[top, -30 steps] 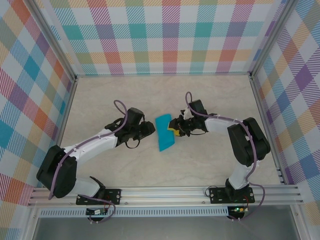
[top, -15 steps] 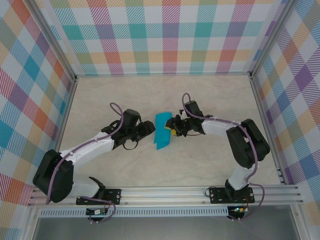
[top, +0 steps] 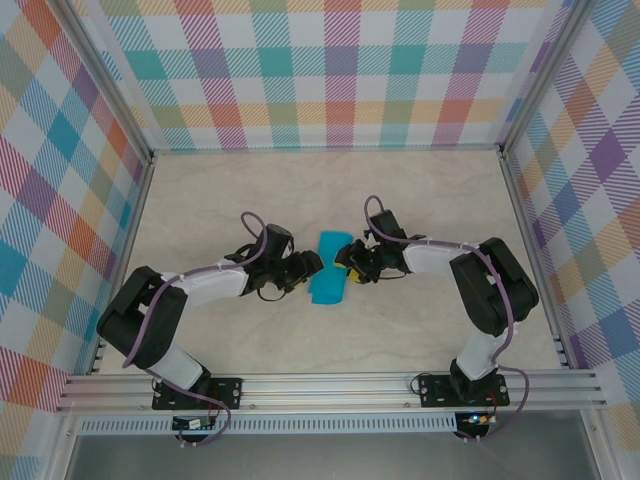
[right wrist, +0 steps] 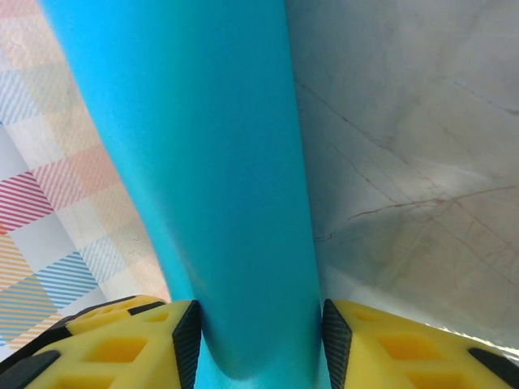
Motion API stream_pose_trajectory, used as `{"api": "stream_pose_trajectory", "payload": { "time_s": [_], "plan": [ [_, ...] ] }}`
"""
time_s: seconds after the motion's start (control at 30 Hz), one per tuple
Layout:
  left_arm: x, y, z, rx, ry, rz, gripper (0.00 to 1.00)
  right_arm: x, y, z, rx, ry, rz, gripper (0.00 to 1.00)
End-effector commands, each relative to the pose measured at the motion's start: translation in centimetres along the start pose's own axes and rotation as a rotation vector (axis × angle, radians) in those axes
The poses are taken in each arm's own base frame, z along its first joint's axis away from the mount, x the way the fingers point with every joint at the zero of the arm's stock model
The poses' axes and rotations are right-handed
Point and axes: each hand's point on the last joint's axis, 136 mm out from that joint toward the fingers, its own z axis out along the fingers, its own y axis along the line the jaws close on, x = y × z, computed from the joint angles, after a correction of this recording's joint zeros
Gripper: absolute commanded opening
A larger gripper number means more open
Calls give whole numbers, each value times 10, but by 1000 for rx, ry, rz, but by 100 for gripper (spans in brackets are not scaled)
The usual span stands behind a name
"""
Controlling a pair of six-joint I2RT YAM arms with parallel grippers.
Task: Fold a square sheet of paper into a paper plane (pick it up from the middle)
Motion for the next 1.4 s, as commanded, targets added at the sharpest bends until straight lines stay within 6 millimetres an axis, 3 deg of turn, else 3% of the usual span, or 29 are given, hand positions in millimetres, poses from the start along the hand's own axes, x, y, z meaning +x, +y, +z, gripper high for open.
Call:
{"api": "stream_pose_trajectory", "payload": {
  "time_s": [0.0,0.17,0.7,1.1,1.17,1.3,1.37],
  "plan": [
    [-4,-5,5,33,12,-10,63,4,-6,-1,29,8,-20,49],
    [-4,-6,13,41,28,-12,60,4,-6,-4,42,5,-35,52],
    [-8,-21,18,82,38,60,23,5,-8,-9,59,13,-46,54],
    [-10,-19,19,73,33,76,6,3,-8,-16,58,12,-60,56],
    [-10,-18,19,67,33,75,9,3,-8,-17,55,14,-63,56],
    [-9,-15,19,60,30,65,34,3,-6,-17,41,19,-65,55],
    [-9,-15,19,61,30,59,40,3,-4,-16,35,23,-66,55]
  ]
}}
